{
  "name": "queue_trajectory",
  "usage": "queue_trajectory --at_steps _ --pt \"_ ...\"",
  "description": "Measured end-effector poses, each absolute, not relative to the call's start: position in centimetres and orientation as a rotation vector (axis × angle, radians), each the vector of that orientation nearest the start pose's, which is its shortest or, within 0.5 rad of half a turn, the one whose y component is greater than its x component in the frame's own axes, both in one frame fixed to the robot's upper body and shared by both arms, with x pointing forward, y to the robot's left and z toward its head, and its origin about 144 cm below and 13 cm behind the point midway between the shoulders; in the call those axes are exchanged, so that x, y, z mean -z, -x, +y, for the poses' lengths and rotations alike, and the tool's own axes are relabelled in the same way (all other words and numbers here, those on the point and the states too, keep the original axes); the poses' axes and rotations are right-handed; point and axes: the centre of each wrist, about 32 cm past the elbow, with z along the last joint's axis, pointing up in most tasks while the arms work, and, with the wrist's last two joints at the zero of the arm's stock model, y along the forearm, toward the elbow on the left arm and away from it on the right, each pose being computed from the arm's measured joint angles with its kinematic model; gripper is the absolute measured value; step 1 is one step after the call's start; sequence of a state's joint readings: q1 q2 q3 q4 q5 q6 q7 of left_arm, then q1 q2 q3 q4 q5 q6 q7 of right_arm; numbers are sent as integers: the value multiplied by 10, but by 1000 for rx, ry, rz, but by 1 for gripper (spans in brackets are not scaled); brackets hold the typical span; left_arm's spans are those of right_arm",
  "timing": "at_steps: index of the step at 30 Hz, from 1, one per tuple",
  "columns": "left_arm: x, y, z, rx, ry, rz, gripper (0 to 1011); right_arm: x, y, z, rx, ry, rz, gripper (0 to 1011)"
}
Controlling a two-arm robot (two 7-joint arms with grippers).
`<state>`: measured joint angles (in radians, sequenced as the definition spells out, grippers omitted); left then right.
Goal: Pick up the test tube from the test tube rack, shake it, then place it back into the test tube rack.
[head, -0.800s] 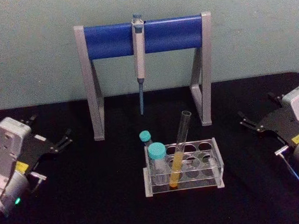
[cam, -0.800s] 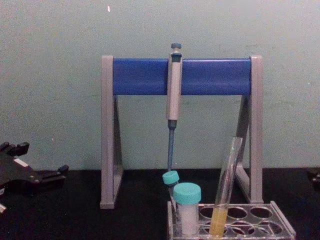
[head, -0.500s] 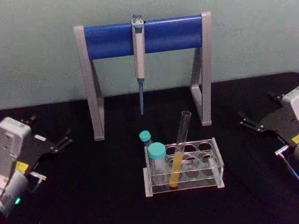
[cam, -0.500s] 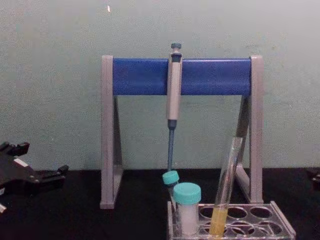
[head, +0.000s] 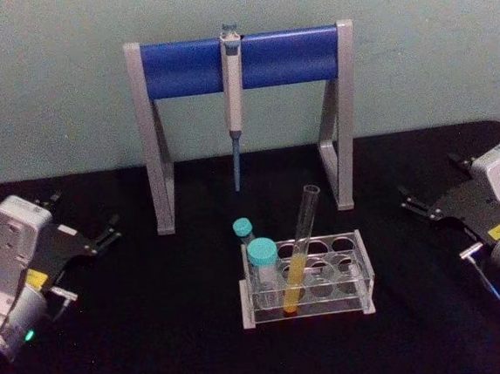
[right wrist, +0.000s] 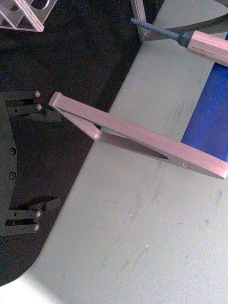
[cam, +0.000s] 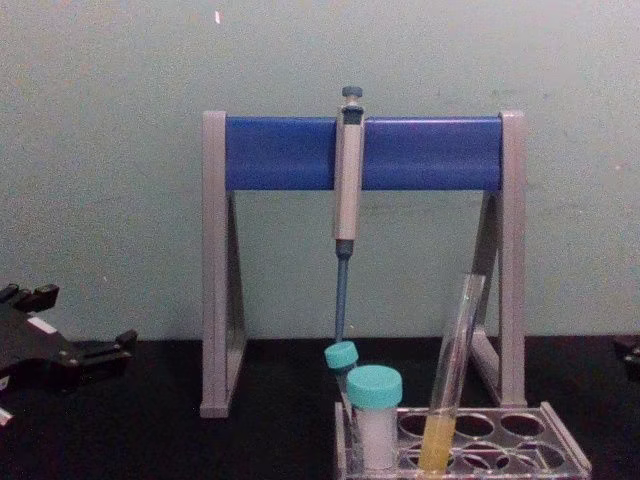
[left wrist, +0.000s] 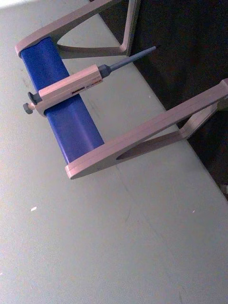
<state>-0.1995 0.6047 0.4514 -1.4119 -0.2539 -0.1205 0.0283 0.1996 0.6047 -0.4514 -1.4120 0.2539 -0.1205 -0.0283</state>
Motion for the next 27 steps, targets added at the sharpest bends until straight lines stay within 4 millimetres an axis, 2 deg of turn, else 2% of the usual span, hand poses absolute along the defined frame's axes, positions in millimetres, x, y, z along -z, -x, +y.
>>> queue_trajectory --at_steps 27 --pt "-1140 -489 310 -1248 -305 -285 1001 -1140 -489 -310 1248 305 -285 1000"
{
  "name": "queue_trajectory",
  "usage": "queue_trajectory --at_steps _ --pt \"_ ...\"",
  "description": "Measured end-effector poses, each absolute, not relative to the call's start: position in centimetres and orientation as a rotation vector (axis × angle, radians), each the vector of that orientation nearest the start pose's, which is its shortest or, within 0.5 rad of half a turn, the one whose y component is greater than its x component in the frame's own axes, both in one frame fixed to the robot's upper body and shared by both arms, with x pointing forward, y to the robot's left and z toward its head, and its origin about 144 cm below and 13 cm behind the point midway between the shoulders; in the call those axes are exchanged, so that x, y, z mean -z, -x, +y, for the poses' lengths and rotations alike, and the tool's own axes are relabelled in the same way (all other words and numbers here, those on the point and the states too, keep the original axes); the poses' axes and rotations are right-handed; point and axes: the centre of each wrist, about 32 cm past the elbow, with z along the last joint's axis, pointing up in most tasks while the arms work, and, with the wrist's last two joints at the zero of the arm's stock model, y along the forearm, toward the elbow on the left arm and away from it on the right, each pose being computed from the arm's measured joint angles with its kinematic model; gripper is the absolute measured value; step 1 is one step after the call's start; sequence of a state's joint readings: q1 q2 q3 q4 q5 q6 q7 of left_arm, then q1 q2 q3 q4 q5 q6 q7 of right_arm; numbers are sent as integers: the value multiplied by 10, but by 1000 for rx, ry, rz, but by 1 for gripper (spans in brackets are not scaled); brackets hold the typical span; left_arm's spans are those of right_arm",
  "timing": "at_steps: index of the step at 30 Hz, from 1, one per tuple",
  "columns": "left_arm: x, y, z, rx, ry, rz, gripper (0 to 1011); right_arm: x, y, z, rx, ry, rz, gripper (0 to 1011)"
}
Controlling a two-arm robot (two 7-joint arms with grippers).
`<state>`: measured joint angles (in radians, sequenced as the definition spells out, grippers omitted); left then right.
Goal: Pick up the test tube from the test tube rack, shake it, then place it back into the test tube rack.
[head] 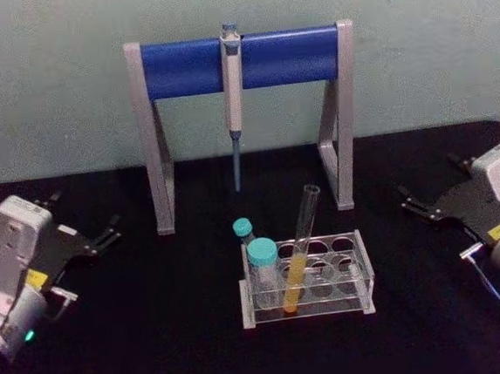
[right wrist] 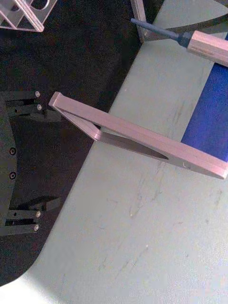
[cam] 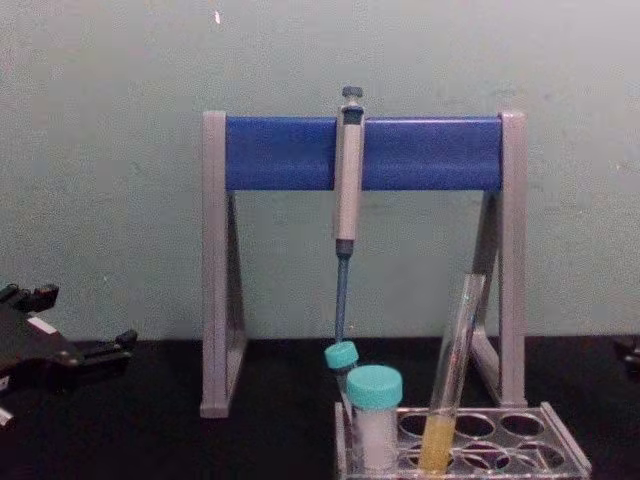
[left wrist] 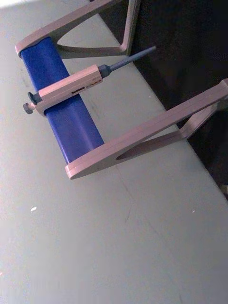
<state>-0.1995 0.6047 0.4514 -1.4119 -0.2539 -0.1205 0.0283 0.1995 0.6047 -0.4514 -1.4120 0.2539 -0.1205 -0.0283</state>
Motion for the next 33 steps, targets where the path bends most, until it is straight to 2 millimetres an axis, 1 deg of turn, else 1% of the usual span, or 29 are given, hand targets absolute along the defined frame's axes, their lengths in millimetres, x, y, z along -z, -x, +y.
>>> queue_trajectory --at_steps 23,27,33 --pt "-1140 -489 310 -1248 -304 -285 1001 -1140 -488 -310 1247 305 -286 1000" --pt "-1140 -489 310 -1248 -304 -285 1001 -1141 -486 -310 1241 307 -287 1000" --pt "-1140 -489 310 -1248 -304 -285 1001 -1146 -478 -309 1213 301 -265 1000"
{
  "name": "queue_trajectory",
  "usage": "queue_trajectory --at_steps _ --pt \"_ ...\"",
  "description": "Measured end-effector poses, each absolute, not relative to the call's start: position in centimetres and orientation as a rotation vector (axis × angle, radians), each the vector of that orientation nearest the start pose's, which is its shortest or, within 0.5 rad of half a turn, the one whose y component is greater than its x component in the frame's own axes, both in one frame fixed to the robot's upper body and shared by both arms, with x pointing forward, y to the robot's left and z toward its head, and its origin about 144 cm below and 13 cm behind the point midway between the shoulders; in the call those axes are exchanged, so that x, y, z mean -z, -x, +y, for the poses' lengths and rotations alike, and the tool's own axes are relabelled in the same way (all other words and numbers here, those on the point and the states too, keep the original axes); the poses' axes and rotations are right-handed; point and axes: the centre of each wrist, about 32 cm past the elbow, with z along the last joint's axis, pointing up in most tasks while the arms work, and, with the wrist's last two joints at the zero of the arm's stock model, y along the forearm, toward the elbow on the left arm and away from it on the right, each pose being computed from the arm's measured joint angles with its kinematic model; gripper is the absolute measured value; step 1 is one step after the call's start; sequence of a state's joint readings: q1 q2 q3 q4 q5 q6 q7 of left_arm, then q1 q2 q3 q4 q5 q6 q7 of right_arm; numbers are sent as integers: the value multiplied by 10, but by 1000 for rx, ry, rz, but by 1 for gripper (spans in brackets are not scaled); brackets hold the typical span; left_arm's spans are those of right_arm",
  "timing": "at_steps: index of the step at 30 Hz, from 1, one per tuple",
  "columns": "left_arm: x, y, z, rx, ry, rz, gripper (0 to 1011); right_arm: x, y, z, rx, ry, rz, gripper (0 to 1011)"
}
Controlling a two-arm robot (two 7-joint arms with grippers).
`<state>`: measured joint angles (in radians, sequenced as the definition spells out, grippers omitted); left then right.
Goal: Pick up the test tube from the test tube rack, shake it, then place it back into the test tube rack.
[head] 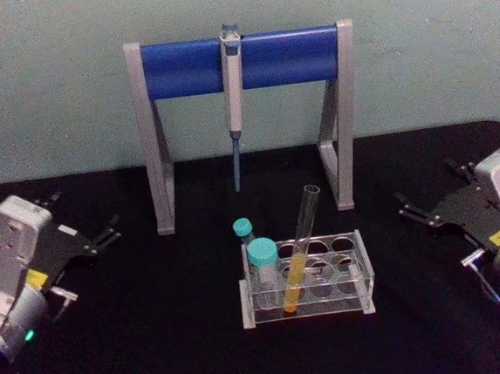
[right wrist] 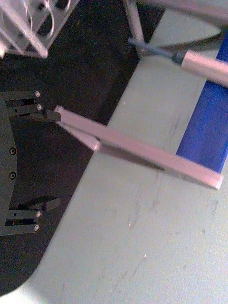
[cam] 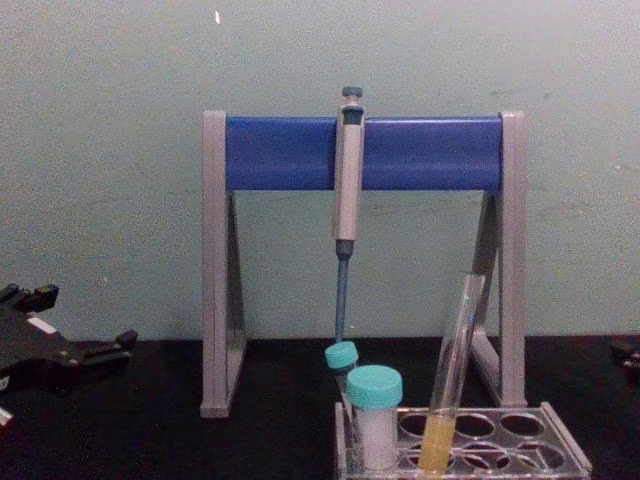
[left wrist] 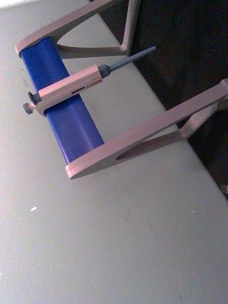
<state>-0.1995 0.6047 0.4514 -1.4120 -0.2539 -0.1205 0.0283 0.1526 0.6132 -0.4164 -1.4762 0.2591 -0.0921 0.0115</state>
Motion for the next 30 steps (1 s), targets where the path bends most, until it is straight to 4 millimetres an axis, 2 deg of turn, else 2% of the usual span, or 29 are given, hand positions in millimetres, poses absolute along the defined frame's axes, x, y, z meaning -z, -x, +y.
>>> queue_trajectory --at_steps 13,17,23,30 --pt "-1140 -489 310 -1248 -305 -285 1001 -1159 -443 -300 1025 176 -97 1000" --pt "-1140 -489 310 -1248 -304 -285 1001 -1161 -438 -297 964 144 -46 1000" --pt "-1140 -489 310 -1248 -304 -285 1001 -1162 -437 -293 890 94 24 1000" --pt "-1140 -489 310 -1248 -305 -285 1001 -1162 -448 -284 804 -3 152 1000"
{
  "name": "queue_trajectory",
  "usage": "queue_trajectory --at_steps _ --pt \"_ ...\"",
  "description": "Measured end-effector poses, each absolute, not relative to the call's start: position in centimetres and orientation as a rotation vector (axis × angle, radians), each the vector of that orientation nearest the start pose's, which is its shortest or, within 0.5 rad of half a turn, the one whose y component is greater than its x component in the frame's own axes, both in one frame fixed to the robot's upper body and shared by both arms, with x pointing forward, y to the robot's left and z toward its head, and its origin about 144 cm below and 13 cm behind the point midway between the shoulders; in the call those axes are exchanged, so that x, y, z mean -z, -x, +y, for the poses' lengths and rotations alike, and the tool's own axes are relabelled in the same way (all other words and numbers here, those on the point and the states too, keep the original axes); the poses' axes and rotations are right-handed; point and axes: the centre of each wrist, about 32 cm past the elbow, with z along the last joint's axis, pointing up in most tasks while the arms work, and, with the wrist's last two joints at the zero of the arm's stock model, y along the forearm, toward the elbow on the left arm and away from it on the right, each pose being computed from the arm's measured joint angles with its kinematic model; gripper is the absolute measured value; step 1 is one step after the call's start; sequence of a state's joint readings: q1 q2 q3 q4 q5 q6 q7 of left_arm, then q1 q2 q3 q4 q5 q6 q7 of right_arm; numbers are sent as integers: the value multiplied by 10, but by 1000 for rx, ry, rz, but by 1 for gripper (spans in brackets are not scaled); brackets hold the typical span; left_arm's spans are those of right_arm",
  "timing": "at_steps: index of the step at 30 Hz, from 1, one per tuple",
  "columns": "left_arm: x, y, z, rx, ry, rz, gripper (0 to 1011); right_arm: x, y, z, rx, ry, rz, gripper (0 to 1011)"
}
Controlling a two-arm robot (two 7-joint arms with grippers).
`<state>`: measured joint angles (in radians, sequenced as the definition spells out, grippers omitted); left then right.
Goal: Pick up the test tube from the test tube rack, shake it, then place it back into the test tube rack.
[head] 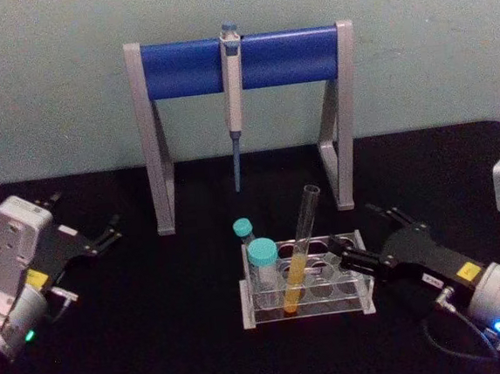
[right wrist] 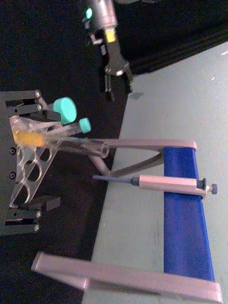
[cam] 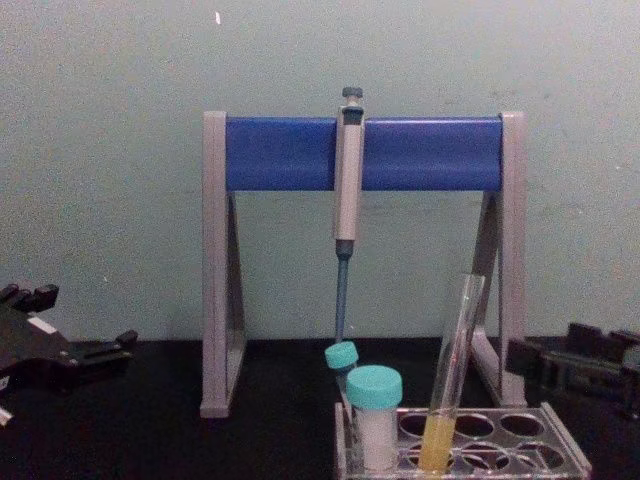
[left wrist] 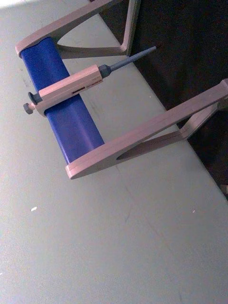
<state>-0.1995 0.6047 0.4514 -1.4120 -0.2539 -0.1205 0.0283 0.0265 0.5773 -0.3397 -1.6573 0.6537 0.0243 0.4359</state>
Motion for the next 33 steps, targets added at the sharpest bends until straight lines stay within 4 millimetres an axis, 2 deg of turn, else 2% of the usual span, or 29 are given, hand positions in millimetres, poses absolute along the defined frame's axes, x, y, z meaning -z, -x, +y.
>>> queue_trajectory --at_steps 13,33 --pt "-1140 -489 310 -1248 -305 -285 1001 -1158 -471 -271 731 -29 211 1000" --pt "-1140 -489 310 -1248 -305 -285 1001 -1151 -490 -261 705 3 224 1000"
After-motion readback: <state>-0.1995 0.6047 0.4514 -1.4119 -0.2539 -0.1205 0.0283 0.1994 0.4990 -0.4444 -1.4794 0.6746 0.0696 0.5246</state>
